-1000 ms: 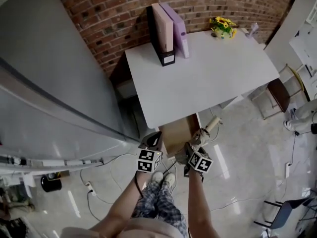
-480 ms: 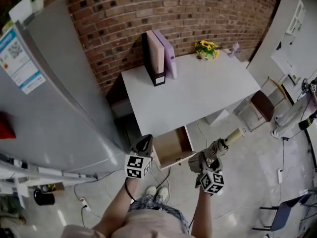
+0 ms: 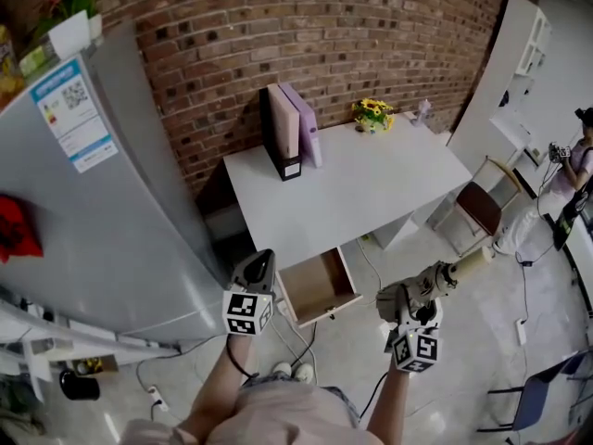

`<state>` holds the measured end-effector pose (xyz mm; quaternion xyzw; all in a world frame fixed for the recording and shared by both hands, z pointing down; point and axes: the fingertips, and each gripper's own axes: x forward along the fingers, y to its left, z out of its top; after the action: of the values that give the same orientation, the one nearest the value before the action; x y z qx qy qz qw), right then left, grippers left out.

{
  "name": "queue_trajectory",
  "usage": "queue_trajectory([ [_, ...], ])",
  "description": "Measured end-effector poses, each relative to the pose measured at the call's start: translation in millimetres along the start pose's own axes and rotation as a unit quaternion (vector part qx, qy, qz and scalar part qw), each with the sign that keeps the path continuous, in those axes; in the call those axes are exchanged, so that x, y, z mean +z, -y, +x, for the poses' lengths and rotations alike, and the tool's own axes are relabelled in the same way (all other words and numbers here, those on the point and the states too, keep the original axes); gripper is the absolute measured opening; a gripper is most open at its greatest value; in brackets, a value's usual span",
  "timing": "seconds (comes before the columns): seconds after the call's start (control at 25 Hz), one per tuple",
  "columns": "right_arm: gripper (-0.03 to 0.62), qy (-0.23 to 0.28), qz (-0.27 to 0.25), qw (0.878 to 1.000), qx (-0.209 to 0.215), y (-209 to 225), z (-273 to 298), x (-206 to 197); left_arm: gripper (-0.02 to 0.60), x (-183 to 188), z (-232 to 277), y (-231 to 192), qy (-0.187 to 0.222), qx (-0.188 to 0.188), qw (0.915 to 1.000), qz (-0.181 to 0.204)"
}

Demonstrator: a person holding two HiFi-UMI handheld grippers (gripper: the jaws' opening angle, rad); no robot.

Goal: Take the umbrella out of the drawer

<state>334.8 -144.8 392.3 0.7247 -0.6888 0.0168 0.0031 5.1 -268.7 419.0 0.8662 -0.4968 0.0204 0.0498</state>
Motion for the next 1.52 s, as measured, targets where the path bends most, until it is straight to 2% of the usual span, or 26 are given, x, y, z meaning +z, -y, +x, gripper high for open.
queue_trajectory([
  [0.12,0.307,0.012,-0.024,1.000,-0.013,5.1,-9.0,10.7,0.026,9.4,-4.4,-1.2,0.013,-0.002,0.9999,0.003],
  [0.6,0.302,0.027,-0.033,0.997,-0.061,28.1,-29.5,26.3,0.026,21.7,-4.2,0.7,0.025,-0.008,0.9997,0.002],
  [1.52,0.302,0.018,-0.025,0.998,-0.062,48.5,-35.5,26.8,0.026,23.1,-5.7,14.0,0.023,0.001,0.9997,0.004],
])
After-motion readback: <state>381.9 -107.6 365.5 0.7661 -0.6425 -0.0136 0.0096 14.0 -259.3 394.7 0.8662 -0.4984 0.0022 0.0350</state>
